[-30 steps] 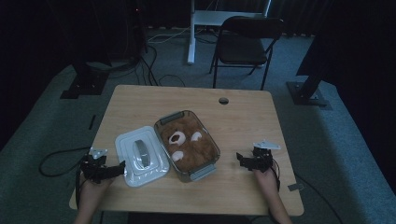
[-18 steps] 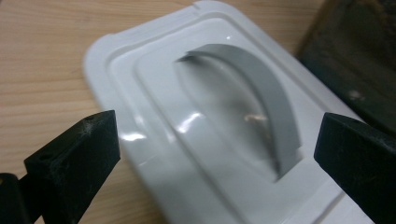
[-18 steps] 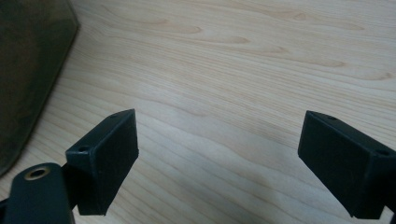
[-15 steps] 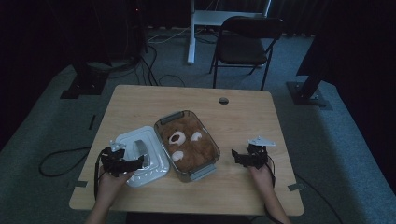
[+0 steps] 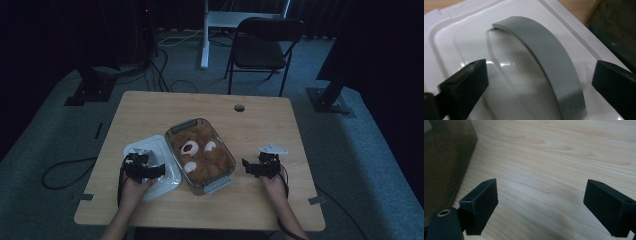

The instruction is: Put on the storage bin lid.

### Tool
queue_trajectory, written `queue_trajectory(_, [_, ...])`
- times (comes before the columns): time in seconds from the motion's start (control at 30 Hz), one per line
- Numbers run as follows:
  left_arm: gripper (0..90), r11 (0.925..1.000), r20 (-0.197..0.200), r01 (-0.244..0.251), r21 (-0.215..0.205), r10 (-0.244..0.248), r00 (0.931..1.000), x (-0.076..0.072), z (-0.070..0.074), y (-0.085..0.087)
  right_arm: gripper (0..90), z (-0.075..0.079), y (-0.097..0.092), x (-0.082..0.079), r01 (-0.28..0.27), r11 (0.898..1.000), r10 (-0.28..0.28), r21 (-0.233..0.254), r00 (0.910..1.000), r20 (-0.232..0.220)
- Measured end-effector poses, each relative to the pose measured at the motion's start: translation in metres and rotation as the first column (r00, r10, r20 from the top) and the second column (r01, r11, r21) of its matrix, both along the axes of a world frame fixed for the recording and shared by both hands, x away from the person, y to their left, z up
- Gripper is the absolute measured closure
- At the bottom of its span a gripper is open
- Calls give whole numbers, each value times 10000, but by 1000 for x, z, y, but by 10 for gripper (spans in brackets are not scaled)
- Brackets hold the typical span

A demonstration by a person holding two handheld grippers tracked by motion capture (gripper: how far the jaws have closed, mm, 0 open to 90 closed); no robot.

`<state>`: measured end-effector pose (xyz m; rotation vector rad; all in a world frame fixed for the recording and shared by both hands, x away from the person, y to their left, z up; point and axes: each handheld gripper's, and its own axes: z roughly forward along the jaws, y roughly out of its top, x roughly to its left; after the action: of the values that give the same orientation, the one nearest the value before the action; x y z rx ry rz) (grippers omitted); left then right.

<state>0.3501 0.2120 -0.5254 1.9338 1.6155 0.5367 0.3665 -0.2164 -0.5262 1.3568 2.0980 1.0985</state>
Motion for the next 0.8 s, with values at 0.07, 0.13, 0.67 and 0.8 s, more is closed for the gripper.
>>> queue_trajectory(0.07, [59, 9999, 126, -29, 165, 26, 9999, 2, -1, -2, 118, 1, 4, 1, -91, 10000, 91, 7, 10000, -7])
queue_trajectory(0.13, [143, 9999, 345, 49, 91, -52, 9994, 2, 0, -2, 118, 1, 7, 1, -167, 9999, 167, -1, 9999, -13])
queue_trajectory(0.67, [681, 9979, 1533, -371, -534, 449, 9872, -9, 20, 25, 117, -8, 39, -1, -1014, 9942, 1024, 367, 9945, -239])
queue_trajectory(0.8, [682, 9970, 1806, -361, -692, 481, 9824, -17, 32, 32, 127, -8, 46, -3, -1241, 9912, 1252, 454, 9919, -221])
